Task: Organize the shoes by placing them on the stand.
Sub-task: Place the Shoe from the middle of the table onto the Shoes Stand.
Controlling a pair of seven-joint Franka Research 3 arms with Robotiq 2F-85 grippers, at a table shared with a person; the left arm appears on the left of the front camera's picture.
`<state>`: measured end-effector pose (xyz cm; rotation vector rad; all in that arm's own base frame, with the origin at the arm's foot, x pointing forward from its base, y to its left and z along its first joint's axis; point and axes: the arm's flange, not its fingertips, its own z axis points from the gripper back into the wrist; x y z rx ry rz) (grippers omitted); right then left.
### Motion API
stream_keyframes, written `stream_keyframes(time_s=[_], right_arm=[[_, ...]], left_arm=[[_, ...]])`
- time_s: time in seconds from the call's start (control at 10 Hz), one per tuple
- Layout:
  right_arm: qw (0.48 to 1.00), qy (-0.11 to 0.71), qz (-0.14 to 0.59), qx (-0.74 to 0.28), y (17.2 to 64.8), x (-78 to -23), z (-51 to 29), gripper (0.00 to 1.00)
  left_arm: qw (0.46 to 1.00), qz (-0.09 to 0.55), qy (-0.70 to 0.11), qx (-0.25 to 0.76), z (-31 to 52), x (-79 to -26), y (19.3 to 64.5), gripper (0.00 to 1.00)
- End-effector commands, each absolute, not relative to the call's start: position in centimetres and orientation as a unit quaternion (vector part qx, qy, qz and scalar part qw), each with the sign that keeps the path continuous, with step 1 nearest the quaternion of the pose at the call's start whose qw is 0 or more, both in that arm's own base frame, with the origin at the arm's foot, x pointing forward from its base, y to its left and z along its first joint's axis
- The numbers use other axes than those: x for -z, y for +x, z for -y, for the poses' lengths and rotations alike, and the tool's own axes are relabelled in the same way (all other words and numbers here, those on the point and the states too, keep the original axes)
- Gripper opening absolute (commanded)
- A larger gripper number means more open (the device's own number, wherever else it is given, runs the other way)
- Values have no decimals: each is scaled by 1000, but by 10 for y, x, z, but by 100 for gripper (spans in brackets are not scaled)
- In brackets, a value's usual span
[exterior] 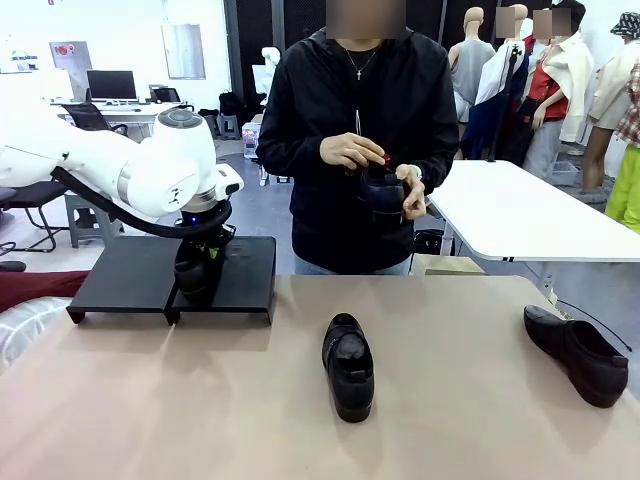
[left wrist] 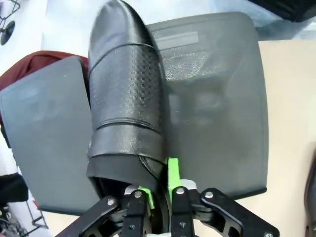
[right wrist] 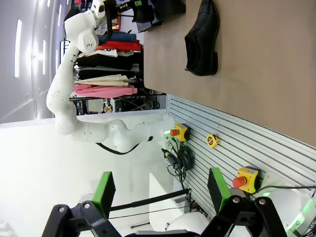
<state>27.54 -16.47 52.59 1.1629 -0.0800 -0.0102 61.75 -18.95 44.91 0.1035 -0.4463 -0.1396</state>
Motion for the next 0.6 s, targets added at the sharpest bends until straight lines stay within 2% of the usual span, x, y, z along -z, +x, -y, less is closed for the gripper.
stream_keyframes(time_s=[0.0, 0.3, 0.5], right_arm=[[832, 553, 34, 11, 274, -531, 164, 100], [832, 553, 34, 11, 274, -531, 164, 100], [832, 553, 34, 11, 274, -531, 164, 100]], left_arm=[[965, 248, 33, 77, 181, -453, 608, 100], [963, 256, 31, 82, 181, -453, 596, 100], [955, 279, 20, 102, 180, -475, 564, 100]])
